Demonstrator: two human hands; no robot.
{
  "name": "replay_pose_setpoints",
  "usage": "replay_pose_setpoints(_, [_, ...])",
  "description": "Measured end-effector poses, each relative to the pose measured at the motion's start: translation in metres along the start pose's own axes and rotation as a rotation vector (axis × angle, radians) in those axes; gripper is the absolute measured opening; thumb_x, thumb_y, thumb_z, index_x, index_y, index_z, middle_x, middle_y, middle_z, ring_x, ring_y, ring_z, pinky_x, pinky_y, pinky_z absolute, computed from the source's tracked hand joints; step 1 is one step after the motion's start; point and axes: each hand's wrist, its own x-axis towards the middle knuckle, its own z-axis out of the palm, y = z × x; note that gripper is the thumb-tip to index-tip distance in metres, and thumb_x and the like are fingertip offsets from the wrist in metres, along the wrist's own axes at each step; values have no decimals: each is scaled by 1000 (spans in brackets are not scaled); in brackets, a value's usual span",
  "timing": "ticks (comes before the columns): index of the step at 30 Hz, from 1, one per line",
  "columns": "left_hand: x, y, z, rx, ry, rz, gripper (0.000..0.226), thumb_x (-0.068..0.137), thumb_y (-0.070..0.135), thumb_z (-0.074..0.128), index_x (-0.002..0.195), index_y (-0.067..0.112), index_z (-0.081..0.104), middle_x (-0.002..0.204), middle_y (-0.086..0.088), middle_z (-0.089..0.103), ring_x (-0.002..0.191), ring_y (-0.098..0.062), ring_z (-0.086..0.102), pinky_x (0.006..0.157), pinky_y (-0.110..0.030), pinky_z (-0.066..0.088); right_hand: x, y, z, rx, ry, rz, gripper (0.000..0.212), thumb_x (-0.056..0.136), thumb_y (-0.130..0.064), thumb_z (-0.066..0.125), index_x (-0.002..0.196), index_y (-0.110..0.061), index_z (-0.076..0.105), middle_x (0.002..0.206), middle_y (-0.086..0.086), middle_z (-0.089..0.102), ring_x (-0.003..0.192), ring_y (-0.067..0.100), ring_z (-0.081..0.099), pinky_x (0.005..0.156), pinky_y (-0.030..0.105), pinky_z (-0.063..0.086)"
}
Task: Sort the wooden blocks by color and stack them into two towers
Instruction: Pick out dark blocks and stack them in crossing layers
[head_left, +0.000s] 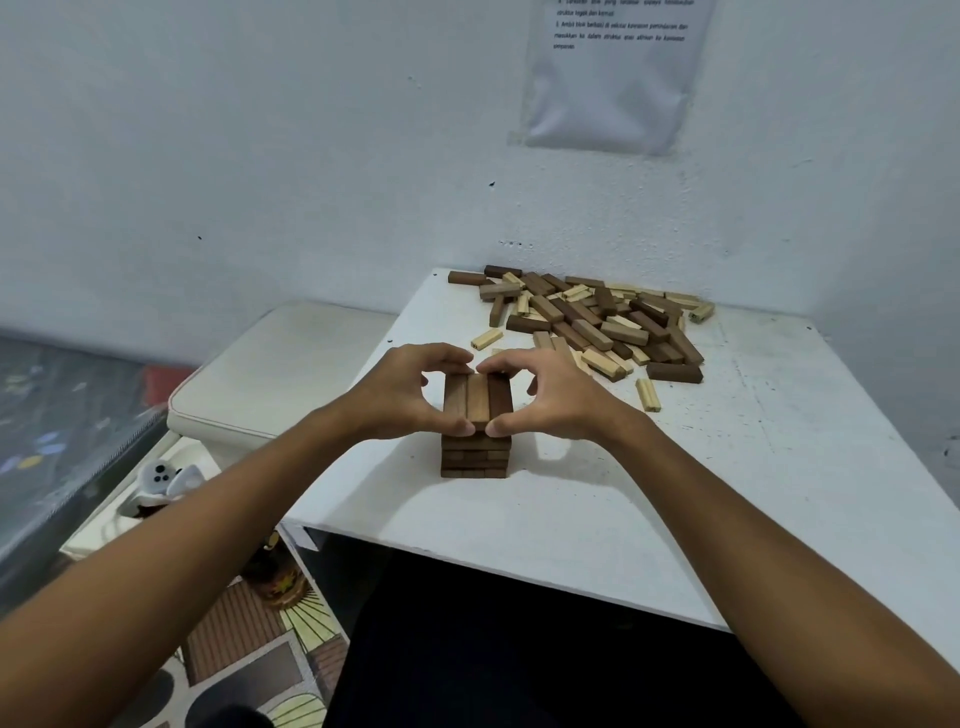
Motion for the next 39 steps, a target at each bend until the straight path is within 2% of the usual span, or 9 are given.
replay_pose_setpoints(4, [0, -4, 4, -10, -2, -6, 98, 42, 59, 76, 130, 21, 56, 110, 21, 61, 103, 21, 50, 79, -11, 40, -2, 3, 3, 5, 2, 9, 60, 68, -22, 86, 123, -26, 62, 113, -13, 60, 110, 4, 51, 73, 14, 35])
replay_pose_setpoints(9, [0, -7, 6, -12, -5, -7, 100, 42, 58, 76, 132, 20, 55, 113, 18, 61, 104, 22, 49, 79, -11, 40, -3, 3, 5, 6, 1, 1, 63, 63, -31, 82, 123, -28, 62, 113, -13, 60, 109, 3, 52, 72, 15, 36])
replay_pose_setpoints(14, [-1, -7, 7, -13, -2, -9, 102, 42, 57, 77, 134, 19, 54, 114, 19, 59, 102, 25, 47, 79, -10, 40, -5, 5, 5, 2, 9, 9, 60, 69, -22, 85, 124, -27, 61, 115, -12, 59, 110, 3, 51, 73, 14, 35])
replay_pose_setpoints(19, [-2, -8, 8, -15, -5, -11, 104, 42, 59, 74, 135, 18, 54, 113, 21, 58, 102, 26, 47, 77, -7, 39, -5, 8, 8, 8, 7, 10, 62, 68, -24, 85, 124, -27, 61, 116, -11, 60, 110, 4, 51, 73, 15, 35])
replay_pose_setpoints(30, [-2, -10, 9, -19, -5, -8, 102, 43, 60, 74, 134, 19, 55, 115, 17, 60, 104, 23, 48, 76, -6, 39, -4, 10, 11, 28, -3, 9, 66, 59, -38, 77, 123, -30, 61, 119, -11, 60, 111, 4, 51, 73, 16, 36])
replay_pose_setpoints(39, [-2, -12, 10, -27, -12, -6, 100, 43, 60, 74, 133, 20, 56, 119, 16, 60, 105, 22, 48, 77, -9, 39, -5, 13, 11, 42, -2, 15, 62, 68, -26, 84, 126, -28, 61, 120, -12, 59, 112, 4, 51, 73, 14, 36])
